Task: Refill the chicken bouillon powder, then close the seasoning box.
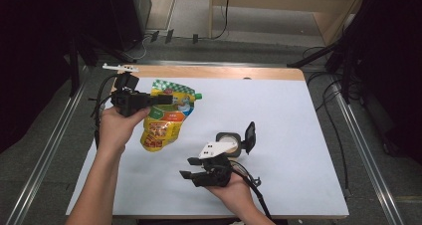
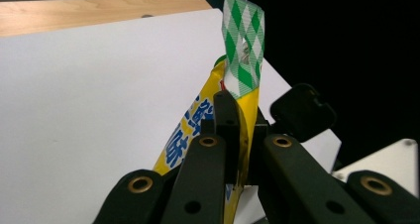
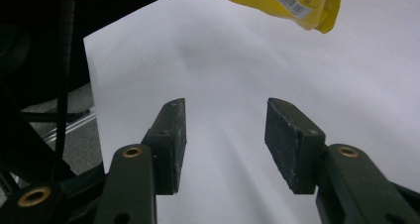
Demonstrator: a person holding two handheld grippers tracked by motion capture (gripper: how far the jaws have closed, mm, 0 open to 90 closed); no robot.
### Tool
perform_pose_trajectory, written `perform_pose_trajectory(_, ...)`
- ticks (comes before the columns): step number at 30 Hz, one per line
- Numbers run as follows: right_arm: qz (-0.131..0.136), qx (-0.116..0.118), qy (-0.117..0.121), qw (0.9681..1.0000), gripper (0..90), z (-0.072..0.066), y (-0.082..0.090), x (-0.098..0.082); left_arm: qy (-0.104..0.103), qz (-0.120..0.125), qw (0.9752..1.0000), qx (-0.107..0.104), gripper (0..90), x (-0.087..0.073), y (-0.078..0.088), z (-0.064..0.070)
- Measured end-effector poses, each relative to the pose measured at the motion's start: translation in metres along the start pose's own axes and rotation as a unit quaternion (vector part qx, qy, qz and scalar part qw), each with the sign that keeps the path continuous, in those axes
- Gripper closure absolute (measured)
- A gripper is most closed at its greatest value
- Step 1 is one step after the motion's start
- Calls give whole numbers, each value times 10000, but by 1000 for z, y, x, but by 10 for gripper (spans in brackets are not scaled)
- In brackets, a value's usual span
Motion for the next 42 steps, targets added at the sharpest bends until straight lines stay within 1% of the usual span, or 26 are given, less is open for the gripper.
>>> perform_pose_trajectory(2,-8,28,-33,10000,531,0,1,-1,-45,36,9999,99,900,-1,-4,-5)
perform_pose_trajectory(6,-63,111,-147,9998,537,0,2,-4,-1,20,9999,125,900,-2,-12,-14)
perform_pose_trajectory(8,-113,101,-154,9998,538,1,4,-5,81,33,9999,128,900,-3,-16,-19)
perform_pose_trajectory(11,-97,106,-175,9997,539,3,10,-3,194,75,9998,77,900,-3,-19,-25)
perform_pose_trajectory(13,-95,111,-205,9997,540,5,17,-2,140,132,9998,81,900,-2,-22,-27)
perform_pose_trajectory(16,-157,85,-180,9997,539,6,26,-2,93,179,9998,41,900,-1,-28,-28)
perform_pose_trajectory(19,-237,57,-141,9996,540,6,35,-5,100,194,9997,92,900,-2,-32,-32)
perform_pose_trajectory(21,-255,91,-170,9995,539,5,41,-8,241,177,9995,56,900,-5,-36,-40)
perform_pose_trajectory(22,-252,115,-208,9994,539,3,43,-9,287,194,9994,73,900,-6,-37,-43)
perform_pose_trajectory(23,-253,113,-184,9994,538,3,46,-9,321,217,9992,38,900,-6,-37,-46)
perform_pose_trajectory(24,-252,98,-181,9995,537,2,48,-10,374,293,9989,-15,900,-5,-36,-47)
perform_pose_trajectory(28,-171,91,-187,9996,536,2,54,-13,394,345,9986,-20,900,-6,-33,-52)
perform_pose_trajectory(30,-88,59,-257,9996,538,5,60,-15,376,389,9985,-3,895,-8,-28,-56)
perform_pose_trajectory(34,-79,46,-268,9996,539,8,65,-16,257,438,9987,-24,886,-12,-22,-58)
perform_pose_trajectory(35,-81,40,-253,9996,538,9,65,-16,242,438,9987,-29,881,-13,-21,-59)
perform_pose_trajectory(37,-124,34,-263,9996,538,10,64,-18,270,471,9985,40,872,-14,-18,-63)
perform_pose_trajectory(39,-171,14,-232,9996,538,11,64,-19,267,479,9985,47,869,-16,-15,-66)
perform_pose_trajectory(42,-183,29,-225,9996,538,11,64,-19,180,493,9986,85,863,-20,-9,-70)
Point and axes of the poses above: each handheld gripper's, and its own axes: y roughly backward along the jaws, x roughly out of its top, z roughly to its right, the point moved 9 cm from there along -y, roughly forward along the jaws, and after that the axes turned 8 degrees about y, right-handed, at the moved point
